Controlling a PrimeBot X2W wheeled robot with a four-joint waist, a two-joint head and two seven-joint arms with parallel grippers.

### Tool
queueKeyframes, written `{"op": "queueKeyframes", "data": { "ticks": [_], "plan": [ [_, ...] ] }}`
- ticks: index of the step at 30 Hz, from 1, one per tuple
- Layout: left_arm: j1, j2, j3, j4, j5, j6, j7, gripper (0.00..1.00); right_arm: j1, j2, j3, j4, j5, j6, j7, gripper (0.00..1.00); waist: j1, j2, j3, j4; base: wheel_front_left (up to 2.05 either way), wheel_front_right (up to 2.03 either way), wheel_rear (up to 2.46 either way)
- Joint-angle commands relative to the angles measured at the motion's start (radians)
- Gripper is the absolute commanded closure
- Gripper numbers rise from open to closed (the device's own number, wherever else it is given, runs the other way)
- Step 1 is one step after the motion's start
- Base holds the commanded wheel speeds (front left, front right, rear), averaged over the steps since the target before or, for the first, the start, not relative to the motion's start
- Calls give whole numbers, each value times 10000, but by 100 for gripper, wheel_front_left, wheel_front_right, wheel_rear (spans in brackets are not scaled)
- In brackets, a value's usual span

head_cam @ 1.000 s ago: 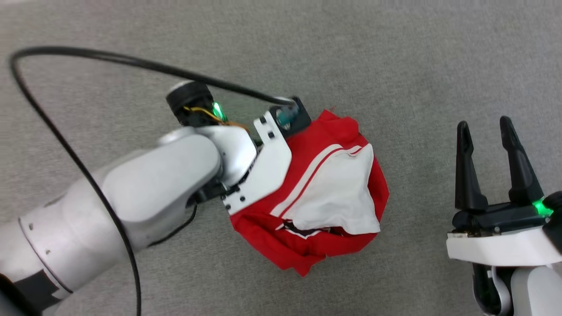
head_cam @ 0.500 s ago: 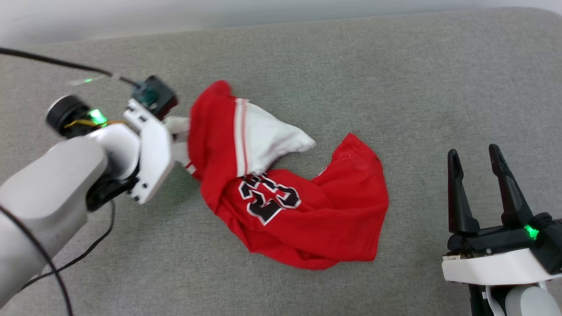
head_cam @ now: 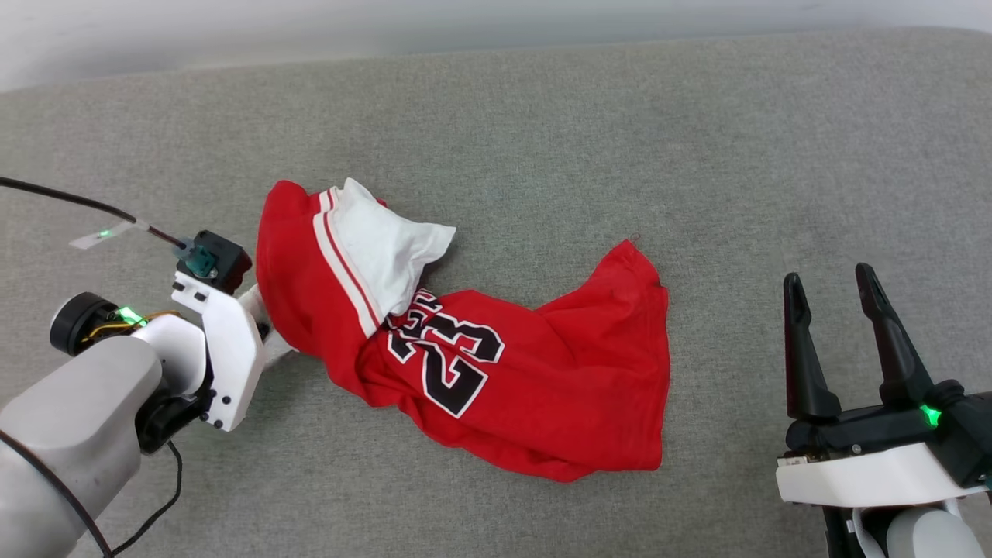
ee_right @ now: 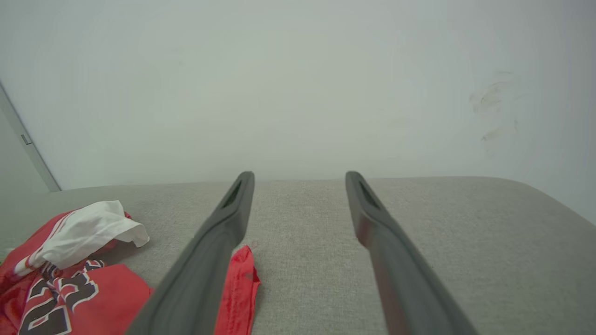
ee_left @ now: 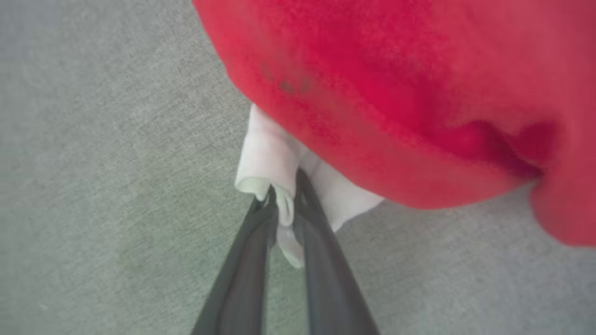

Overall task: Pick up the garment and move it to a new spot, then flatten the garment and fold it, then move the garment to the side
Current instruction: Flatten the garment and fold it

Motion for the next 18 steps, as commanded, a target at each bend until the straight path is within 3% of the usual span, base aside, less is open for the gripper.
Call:
{"op": "queueKeyframes", "data": {
  "ticks": [1,9,18],
  "plan": [
    [-61,-70,44,100,149,74,-207,0,109,9,29,33,-73,-3,-20,0,0,0,-120,71,0,0,0],
    [-1544,501,311,-797,995,222,-536,0,182,10,53,64,-5,-3,-20,0,0,0,-444,149,0,0,0],
    [-3071,408,397,-2556,1042,14,800,0,51,10,136,0,91,-3,-20,0,0,0,-297,12,0,0,0]
  ]
}}
